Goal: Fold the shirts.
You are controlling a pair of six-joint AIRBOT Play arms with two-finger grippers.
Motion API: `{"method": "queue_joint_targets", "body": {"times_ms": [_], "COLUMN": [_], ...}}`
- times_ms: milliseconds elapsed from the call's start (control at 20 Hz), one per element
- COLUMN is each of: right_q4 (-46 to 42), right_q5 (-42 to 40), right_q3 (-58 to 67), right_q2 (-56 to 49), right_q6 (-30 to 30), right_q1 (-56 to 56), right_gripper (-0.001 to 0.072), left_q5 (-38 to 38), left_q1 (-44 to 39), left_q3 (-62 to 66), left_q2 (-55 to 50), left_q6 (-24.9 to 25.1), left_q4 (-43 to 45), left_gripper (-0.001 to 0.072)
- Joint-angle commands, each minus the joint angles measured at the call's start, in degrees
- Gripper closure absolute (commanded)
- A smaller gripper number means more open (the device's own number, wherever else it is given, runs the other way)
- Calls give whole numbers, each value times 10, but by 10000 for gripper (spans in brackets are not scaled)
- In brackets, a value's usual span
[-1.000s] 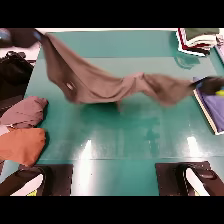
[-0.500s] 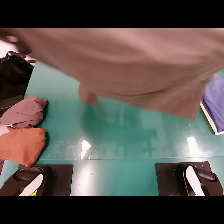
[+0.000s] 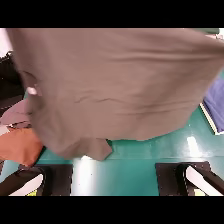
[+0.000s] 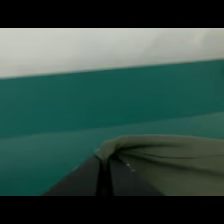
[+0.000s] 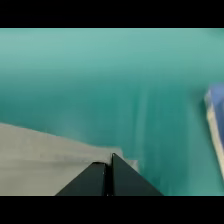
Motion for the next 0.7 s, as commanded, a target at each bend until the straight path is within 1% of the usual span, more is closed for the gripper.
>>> {"method": "queue_joint_targets", "body": {"times_ms": [0,150,200,250,300,350,400,450,500,550,650], "right_q4": [-31,-42,-43,-42,-42,-43,-42,-43,-42,-39,-36], "right_q5": [16,-45,-71,-92,-101,-101,-95,-78,-72,-74,-83], "right_q3": [3,4,4,4,4,4,4,-1,-21,-57,-153], "right_q2": [-134,-222,-239,-250,-254,-254,-249,-238,-217,-188,-115], "right_q6": [17,19,19,20,21,20,19,9,-3,-10,-21], "right_q1": [55,95,103,107,107,106,100,94,84,73,49], "right_gripper": [696,695,675,444,300,302,304,307,330,331,332], "left_q5": [18,20,15,14,12,-1,-32,-69,-101,-123,-136], "left_q1": [0,1,1,1,3,9,20,33,46,60,82], "left_q3": [-50,-50,-50,-50,-49,-40,-28,-23,-28,-42,-114], "left_q2": [-146,-239,-252,-255,-253,-250,-245,-235,-221,-205,-153], "left_q6": [-58,-61,-63,-63,-61,-60,-54,-54,-52,-52,-52], "left_q4": [20,19,20,20,22,21,21,21,21,21,21], "left_gripper": [678,674,513,280,268,268,268,304,383,422,422]}}
